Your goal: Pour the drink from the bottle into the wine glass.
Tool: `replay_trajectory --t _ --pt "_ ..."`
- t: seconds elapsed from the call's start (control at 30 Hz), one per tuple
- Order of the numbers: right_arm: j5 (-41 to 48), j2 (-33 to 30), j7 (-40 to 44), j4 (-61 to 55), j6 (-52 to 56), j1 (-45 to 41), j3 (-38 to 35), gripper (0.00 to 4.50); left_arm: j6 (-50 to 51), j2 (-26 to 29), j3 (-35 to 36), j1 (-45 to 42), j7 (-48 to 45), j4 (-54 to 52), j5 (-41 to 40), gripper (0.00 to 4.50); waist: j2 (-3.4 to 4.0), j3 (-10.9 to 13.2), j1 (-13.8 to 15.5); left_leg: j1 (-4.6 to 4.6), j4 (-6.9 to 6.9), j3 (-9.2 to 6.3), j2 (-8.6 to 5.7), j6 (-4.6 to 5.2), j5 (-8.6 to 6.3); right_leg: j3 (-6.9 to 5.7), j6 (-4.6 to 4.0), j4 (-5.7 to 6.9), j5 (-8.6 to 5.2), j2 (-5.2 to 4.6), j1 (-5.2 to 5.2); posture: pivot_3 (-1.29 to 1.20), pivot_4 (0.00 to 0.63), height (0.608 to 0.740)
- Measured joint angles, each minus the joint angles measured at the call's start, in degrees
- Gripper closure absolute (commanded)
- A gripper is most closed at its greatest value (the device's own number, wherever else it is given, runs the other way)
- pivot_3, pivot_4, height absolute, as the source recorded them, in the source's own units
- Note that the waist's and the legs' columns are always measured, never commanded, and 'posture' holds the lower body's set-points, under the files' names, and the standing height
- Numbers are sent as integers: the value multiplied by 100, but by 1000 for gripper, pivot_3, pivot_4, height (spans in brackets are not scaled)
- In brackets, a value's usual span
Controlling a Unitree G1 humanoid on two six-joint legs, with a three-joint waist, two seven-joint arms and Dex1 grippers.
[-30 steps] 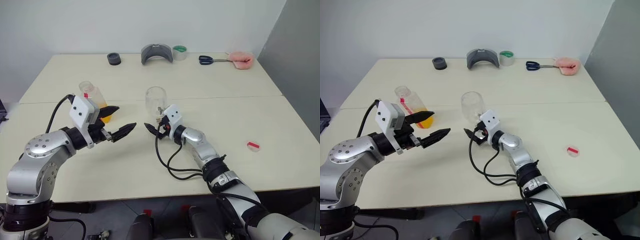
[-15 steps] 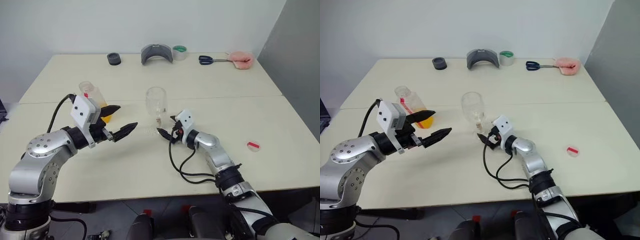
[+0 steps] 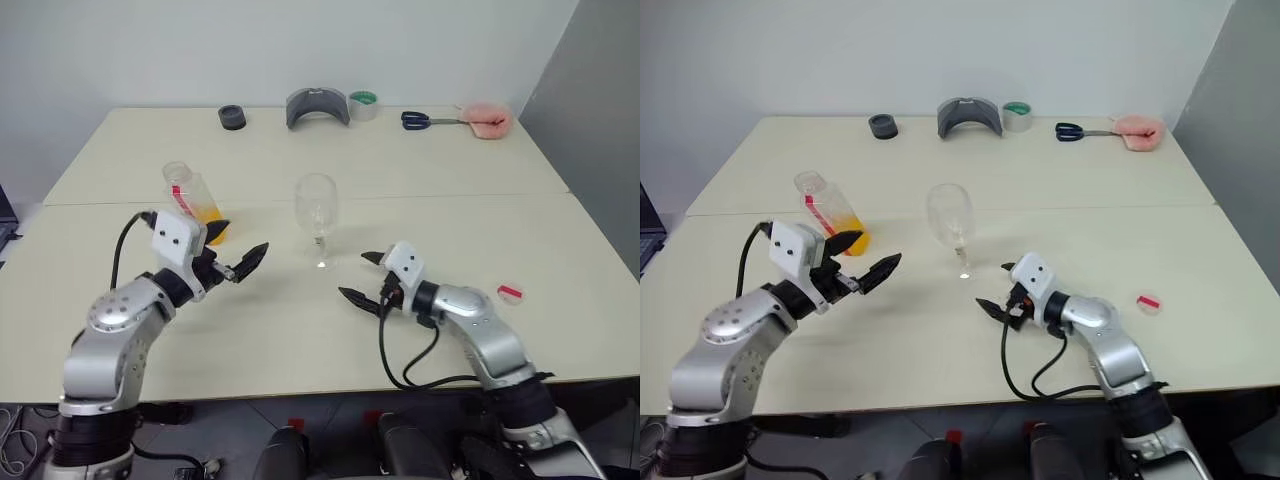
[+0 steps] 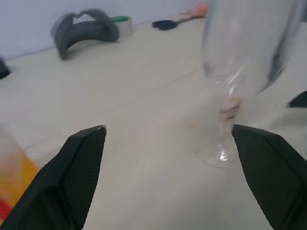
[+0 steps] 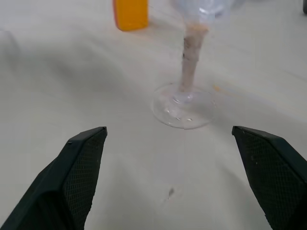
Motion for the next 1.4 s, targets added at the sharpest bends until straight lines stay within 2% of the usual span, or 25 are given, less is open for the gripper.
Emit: replay_trajectory --t 0.13,0.27,0.47,0.7,1.4 --pt "598 -371 252 -950 544 223 -210 47 -253 -495 2 254 597 186 361 0 -1 0 73 -4 1 -2 -2 0 0 -2 0 -5 0 -4 2 0 150 740" --pt "1061 -597 315 -1507 967 231 -466 47 -385 -757 61 347 1070 472 576 0 -4 -1 108 -6 4 -5 -4 0 0 -7 0 -5 0 -4 4 0 150 740" --pt "1502 -704 165 -1895 1445 190 -728 47 -493 -753 297 55 1453 1052 726 0 -4 -1 122 -8 5 -5 -5 0 0 -8 1 -5 0 -4 4 0 150 740" --pt "1806 -723 -64 -2094 1705 88 -790 47 -564 -610 344 -492 1409 1574 748 0 -5 -1 123 -8 5 -4 -5 -1 0 -9 1 -5 0 -3 4 0 150 740" --pt "1922 -952 -183 -2181 1769 5 -760 47 -967 -210 306 -1846 1032 3164 821 0 -6 -2 125 -11 9 -7 -6 -1 0 -13 1 -6 0 -3 3 0 150 740"
